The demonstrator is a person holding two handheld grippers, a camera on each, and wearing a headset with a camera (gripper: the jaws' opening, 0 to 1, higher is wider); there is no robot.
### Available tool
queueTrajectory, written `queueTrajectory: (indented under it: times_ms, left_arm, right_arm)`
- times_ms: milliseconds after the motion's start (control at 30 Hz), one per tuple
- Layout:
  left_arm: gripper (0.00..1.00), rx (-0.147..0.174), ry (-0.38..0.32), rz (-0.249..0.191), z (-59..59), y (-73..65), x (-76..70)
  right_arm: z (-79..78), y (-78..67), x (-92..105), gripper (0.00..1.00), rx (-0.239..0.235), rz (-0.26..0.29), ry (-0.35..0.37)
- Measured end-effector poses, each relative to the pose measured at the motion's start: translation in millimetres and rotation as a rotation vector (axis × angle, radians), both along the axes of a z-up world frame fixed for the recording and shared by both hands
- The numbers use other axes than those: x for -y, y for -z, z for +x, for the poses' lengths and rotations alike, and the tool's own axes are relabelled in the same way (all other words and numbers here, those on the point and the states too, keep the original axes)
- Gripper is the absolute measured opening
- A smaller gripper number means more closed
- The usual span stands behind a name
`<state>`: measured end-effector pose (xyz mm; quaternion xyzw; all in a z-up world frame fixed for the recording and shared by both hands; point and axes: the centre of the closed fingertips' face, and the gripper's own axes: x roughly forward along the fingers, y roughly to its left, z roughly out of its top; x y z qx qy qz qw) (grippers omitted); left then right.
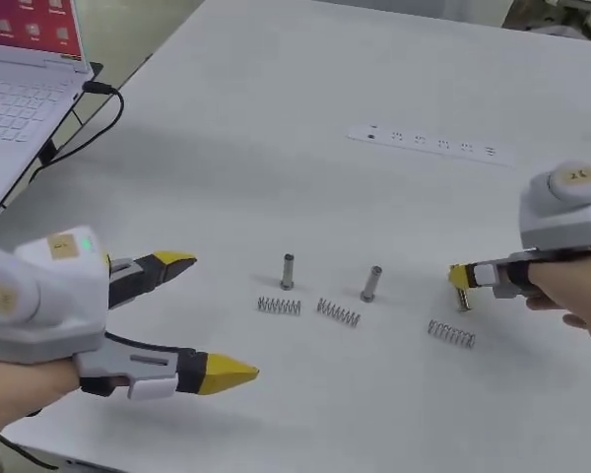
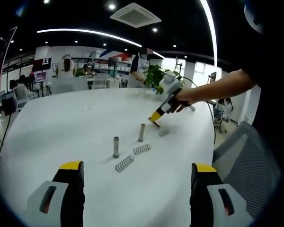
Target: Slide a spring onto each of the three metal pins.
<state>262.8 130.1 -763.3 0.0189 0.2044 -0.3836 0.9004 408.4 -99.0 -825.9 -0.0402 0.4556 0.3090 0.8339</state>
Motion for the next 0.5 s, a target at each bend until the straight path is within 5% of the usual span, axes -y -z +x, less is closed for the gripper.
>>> queueTrajectory:
  times_ms: [500]
  left_arm:
    - [0.91,0.012,0.006,0.005,2.5,-5.5,0.9]
  right_arm:
    - [-1.8,-9.6,-7.1,0.05,0.068,0.024,-0.029]
